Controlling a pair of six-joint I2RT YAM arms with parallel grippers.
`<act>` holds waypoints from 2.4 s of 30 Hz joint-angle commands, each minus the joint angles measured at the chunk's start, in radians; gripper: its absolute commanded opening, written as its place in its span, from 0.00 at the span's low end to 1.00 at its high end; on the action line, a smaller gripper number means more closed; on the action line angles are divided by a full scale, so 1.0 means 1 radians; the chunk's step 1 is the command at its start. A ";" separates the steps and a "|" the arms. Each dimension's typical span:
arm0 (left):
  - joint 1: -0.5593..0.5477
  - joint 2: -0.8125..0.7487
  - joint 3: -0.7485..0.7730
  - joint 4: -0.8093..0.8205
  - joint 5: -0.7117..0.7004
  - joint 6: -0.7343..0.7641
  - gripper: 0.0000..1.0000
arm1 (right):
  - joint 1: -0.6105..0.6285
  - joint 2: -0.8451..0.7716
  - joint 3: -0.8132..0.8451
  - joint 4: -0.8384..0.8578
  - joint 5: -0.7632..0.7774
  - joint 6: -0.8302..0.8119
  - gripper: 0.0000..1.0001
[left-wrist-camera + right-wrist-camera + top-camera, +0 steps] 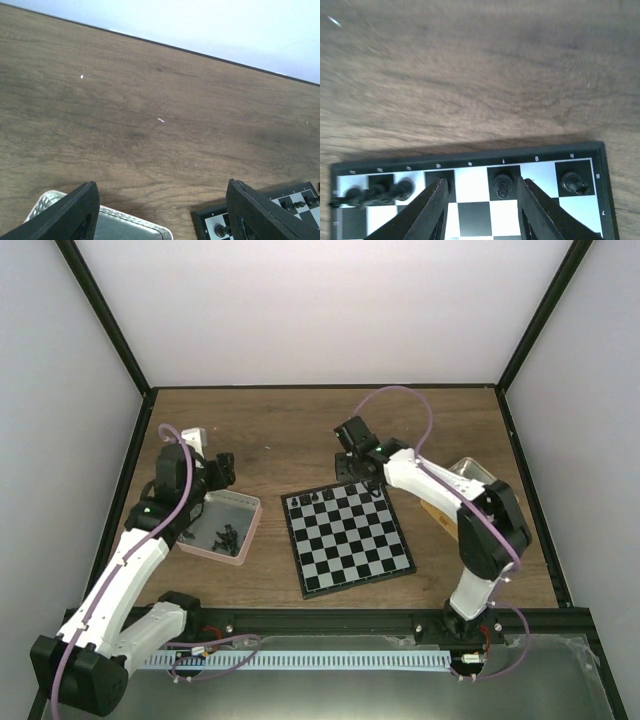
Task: Set up the chess pieces on the board
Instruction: Place the chess piece on the chessboard, then pick up the chess piece from the storage box.
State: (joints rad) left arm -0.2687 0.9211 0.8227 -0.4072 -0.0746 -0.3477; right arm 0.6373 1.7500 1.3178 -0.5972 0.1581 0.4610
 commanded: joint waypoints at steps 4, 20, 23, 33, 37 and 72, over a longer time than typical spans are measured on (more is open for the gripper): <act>0.002 0.033 0.000 -0.134 -0.052 -0.179 0.73 | -0.005 -0.193 -0.094 0.110 -0.013 0.030 0.40; 0.006 0.152 -0.130 -0.357 0.089 -0.409 0.66 | -0.004 -0.333 -0.269 0.195 -0.065 0.072 0.42; 0.006 0.202 -0.126 -0.375 0.081 -0.389 0.57 | -0.005 -0.346 -0.288 0.206 -0.064 0.077 0.42; 0.013 0.367 -0.104 -0.271 0.031 -0.336 0.36 | -0.005 -0.360 -0.307 0.212 -0.061 0.085 0.41; 0.017 0.410 -0.093 -0.251 0.002 -0.313 0.36 | -0.004 -0.360 -0.309 0.214 -0.066 0.084 0.41; 0.033 0.267 -0.112 -0.120 0.006 -0.310 0.15 | -0.004 -0.366 -0.338 0.355 -0.331 0.052 0.50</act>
State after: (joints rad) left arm -0.2417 1.2701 0.7204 -0.5720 -0.0608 -0.6186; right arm 0.6369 1.4143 1.0092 -0.3439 -0.0509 0.5098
